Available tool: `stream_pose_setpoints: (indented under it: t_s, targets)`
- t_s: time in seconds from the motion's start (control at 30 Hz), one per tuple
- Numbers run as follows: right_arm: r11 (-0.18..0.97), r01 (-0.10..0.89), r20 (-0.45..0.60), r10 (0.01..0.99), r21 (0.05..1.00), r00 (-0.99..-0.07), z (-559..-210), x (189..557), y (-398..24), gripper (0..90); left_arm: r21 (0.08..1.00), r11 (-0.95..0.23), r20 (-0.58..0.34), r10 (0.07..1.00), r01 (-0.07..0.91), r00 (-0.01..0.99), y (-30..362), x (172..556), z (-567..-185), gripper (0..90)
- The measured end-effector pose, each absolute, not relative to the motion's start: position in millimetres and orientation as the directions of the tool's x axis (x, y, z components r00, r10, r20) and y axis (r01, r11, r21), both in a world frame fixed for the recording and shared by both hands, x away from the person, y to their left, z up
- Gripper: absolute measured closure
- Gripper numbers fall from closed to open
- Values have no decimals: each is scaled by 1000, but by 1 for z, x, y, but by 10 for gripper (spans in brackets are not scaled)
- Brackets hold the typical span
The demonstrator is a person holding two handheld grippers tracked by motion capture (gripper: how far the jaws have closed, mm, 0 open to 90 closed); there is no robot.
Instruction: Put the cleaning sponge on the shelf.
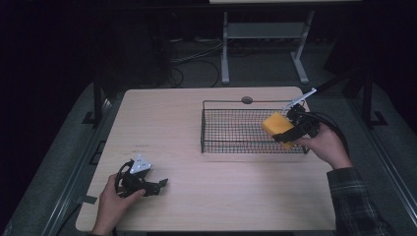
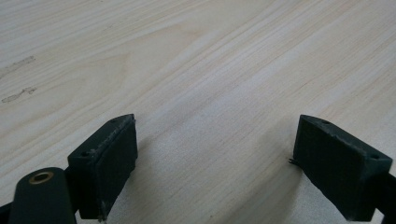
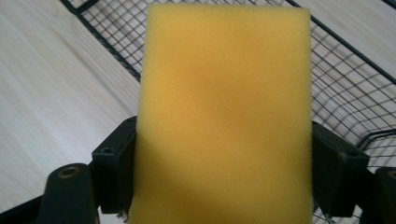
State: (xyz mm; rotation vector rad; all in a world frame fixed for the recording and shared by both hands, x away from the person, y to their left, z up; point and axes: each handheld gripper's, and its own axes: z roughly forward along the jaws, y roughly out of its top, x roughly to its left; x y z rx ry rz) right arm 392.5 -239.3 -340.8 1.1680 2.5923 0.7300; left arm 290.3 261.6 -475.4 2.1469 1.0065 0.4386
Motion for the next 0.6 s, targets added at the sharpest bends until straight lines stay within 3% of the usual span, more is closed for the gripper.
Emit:
stream_pose_setpoints:
  t_s: [0.6]
  targets:
    - [534, 683, 21, 780, 499, -625, -348, 426, -260, 224, 726, -441, 4, 770, 527, 638, 262, 290, -475, 129]
